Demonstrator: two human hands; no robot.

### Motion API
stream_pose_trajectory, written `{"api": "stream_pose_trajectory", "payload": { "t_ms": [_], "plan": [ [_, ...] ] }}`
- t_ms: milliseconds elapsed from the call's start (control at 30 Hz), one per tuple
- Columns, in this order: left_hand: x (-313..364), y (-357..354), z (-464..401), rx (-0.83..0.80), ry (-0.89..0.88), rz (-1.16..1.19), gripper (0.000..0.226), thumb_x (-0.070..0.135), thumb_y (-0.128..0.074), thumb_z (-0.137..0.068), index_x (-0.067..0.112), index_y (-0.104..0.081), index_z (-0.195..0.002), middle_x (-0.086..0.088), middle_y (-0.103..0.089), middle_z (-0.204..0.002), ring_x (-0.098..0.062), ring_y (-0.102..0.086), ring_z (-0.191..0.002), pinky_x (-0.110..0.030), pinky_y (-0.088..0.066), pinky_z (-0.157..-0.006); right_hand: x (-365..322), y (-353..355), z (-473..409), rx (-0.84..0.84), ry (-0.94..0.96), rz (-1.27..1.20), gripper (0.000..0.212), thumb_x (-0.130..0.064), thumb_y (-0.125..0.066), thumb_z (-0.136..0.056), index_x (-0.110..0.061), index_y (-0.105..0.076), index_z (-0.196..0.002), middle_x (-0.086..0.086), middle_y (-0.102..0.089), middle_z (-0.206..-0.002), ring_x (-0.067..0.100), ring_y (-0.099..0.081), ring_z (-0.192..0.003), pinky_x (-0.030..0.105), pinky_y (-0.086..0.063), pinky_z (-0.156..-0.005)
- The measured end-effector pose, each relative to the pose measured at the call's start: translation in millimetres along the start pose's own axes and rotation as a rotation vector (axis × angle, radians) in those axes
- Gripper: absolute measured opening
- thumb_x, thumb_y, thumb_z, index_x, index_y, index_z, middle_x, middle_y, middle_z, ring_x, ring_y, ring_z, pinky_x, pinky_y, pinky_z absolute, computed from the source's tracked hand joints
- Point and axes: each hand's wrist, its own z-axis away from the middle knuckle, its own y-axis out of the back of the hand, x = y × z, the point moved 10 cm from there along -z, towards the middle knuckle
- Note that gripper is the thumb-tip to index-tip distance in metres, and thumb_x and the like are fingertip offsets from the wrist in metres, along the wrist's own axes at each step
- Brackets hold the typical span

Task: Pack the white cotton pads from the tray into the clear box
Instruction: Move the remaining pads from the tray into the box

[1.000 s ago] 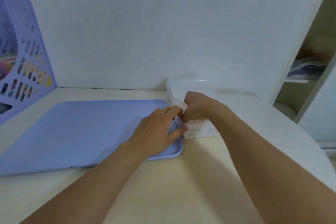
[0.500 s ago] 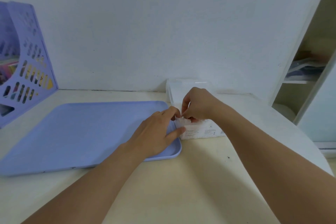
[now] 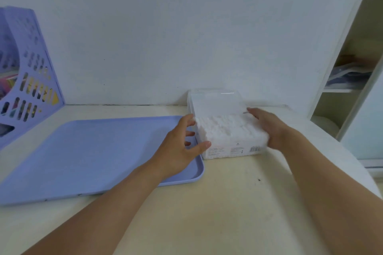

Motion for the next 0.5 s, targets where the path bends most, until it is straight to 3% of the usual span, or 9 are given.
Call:
{"api": "stream_pose_trajectory", "payload": {
  "t_ms": [67, 133, 233, 300, 367, 400, 467, 500],
  "plan": [
    [-5.7, -0.3, -2.2, -0.007, 0.040, 0.130, 0.084, 0.028, -0.078, -0.086, 0.041, -0.022, -0.148, 0.020, -0.044, -0.143, 0.005, -0.056, -0.114, -0.016, -0.053, -0.087, 14.5, -4.0, 2.1, -0.040, -0.021, -0.188, 0.024, -0.029, -0.068, -0.096, -0.011, -0.075, -0.110, 0.010, -0.077, -0.103, 0.027, -0.076, -0.085, 0.039, -0.060, -0.081],
    [-13.5, 3.0, -3.7, 0.016, 0.095, 0.231, 0.099, 0.024, -0.080, -0.082, 0.035, -0.014, -0.156, 0.015, -0.043, -0.148, 0.003, -0.058, -0.114, -0.019, -0.056, -0.085, 12.2, -6.5, 6.1, -0.056, 0.023, -0.287, 0.034, -0.046, -0.066, -0.096, -0.019, -0.075, -0.114, 0.006, -0.077, -0.109, 0.027, -0.076, -0.093, 0.041, -0.059, -0.082],
    [-10.5, 3.5, -0.9, 0.012, 0.094, 0.271, 0.118, 0.029, -0.083, -0.074, 0.046, 0.000, -0.156, 0.015, -0.035, -0.154, -0.001, -0.064, -0.112, -0.028, -0.056, -0.092, 0.4, 0.1, 8.9, -0.006, 0.118, -0.335, 0.076, -0.084, -0.031, -0.089, -0.022, -0.073, -0.100, 0.000, -0.077, -0.103, 0.026, -0.076, -0.091, 0.042, -0.058, -0.081],
    [-0.9, 3.8, 1.1, -0.006, 0.052, 0.304, 0.119, 0.040, -0.083, -0.067, 0.060, 0.000, -0.150, 0.026, -0.034, -0.149, -0.006, -0.068, -0.111, -0.030, -0.056, -0.095, -11.5, 2.7, 16.0, -0.024, 0.191, -0.316, 0.093, -0.090, -0.019, -0.085, -0.015, -0.072, -0.076, -0.006, -0.076, -0.107, 0.024, -0.075, -0.094, 0.044, -0.056, -0.090],
    [10.6, 3.5, 4.0, -0.031, 0.002, 0.308, 0.091, 0.053, -0.076, -0.073, 0.065, -0.020, -0.143, 0.038, -0.038, -0.145, -0.007, -0.068, -0.111, -0.024, -0.056, -0.087, -28.3, -0.6, 27.5, -0.068, 0.309, -0.064, 0.090, -0.083, -0.022, -0.092, -0.013, -0.070, -0.061, -0.012, -0.074, -0.118, 0.020, -0.068, -0.115, 0.047, -0.047, -0.106],
    [14.1, 2.6, 4.3, -0.044, -0.014, 0.251, 0.073, 0.061, -0.070, -0.076, 0.065, -0.033, -0.139, 0.033, -0.034, -0.152, -0.005, -0.064, -0.117, -0.022, -0.055, -0.088, -37.0, -5.9, 35.3, -0.077, 0.382, 0.179, 0.080, -0.073, -0.032, -0.098, -0.013, -0.070, -0.060, -0.012, -0.074, -0.117, 0.017, -0.063, -0.121, 0.044, -0.041, -0.110],
    [15.6, 0.0, 6.2, -0.062, -0.044, 0.031, 0.052, 0.066, -0.061, -0.080, 0.061, -0.051, -0.131, 0.024, -0.022, -0.162, 0.001, -0.050, -0.132, -0.019, -0.050, -0.098, -44.9, -17.7, 48.2, -0.074, 0.497, 0.636, 0.051, -0.057, -0.061, -0.094, -0.011, -0.065, -0.073, -0.005, -0.072, -0.108, 0.019, -0.061, -0.114, 0.040, -0.041, -0.106],
    [16.6, 0.2, 7.1, -0.058, -0.082, -0.095, 0.049, 0.063, -0.060, -0.083, 0.057, -0.053, -0.132, 0.022, -0.022, -0.162, 0.001, -0.044, -0.137, -0.023, -0.046, -0.105, -43.0, -23.6, 50.0, -0.090, 0.510, 0.785, 0.048, -0.061, -0.069, -0.086, -0.014, -0.062, -0.082, -0.002, -0.069, -0.105, 0.023, -0.060, -0.108, 0.040, -0.043, -0.098]
  ]
}}
